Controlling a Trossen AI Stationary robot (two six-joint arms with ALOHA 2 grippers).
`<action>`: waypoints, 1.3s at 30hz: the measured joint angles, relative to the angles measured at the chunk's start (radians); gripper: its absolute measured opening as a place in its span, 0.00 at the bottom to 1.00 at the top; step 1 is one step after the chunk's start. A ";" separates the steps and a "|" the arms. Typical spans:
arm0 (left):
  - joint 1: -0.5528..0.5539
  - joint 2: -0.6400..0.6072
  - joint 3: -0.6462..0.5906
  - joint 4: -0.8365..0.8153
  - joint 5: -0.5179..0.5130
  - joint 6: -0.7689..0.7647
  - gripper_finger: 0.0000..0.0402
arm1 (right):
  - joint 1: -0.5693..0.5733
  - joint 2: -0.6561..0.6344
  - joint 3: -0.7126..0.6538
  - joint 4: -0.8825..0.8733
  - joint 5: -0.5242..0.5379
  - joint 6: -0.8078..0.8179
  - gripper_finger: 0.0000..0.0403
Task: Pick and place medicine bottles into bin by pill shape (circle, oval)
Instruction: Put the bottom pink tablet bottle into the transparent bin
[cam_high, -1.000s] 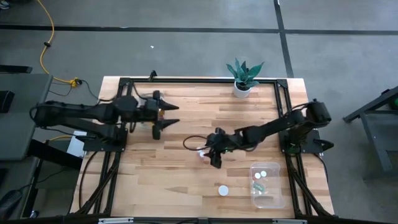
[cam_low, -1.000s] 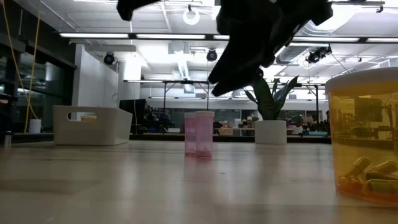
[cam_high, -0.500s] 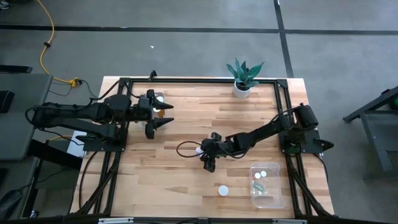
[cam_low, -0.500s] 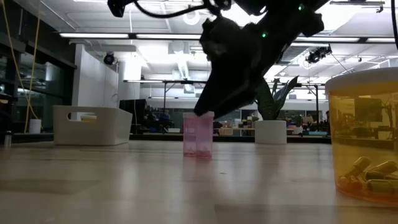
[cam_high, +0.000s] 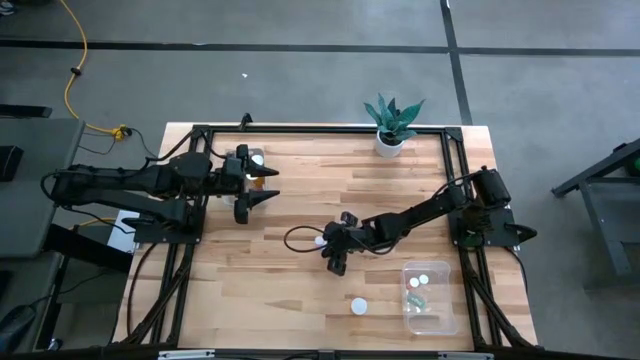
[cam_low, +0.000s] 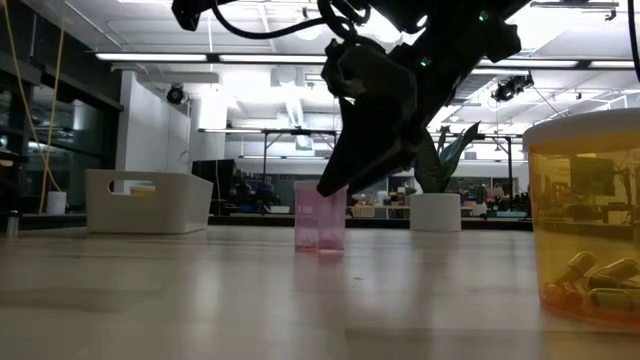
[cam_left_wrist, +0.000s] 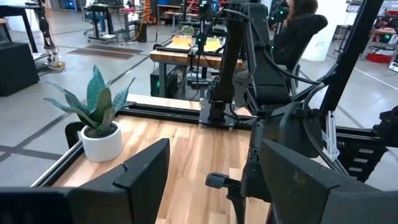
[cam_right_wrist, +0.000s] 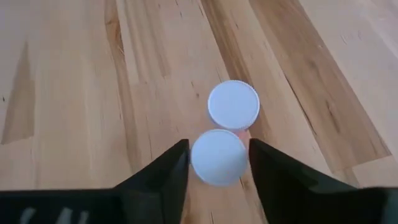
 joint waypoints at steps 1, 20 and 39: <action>0.000 0.000 0.000 0.000 0.000 0.000 0.59 | 0.000 0.000 0.000 0.000 0.000 -0.007 0.36; -0.006 -0.001 -0.031 0.047 0.008 -0.053 0.59 | -0.014 -0.487 -0.239 -0.282 0.087 -0.133 0.24; -0.133 0.020 -0.393 0.495 -0.160 -0.135 0.59 | -0.080 -0.849 -0.427 0.035 0.092 -0.247 0.24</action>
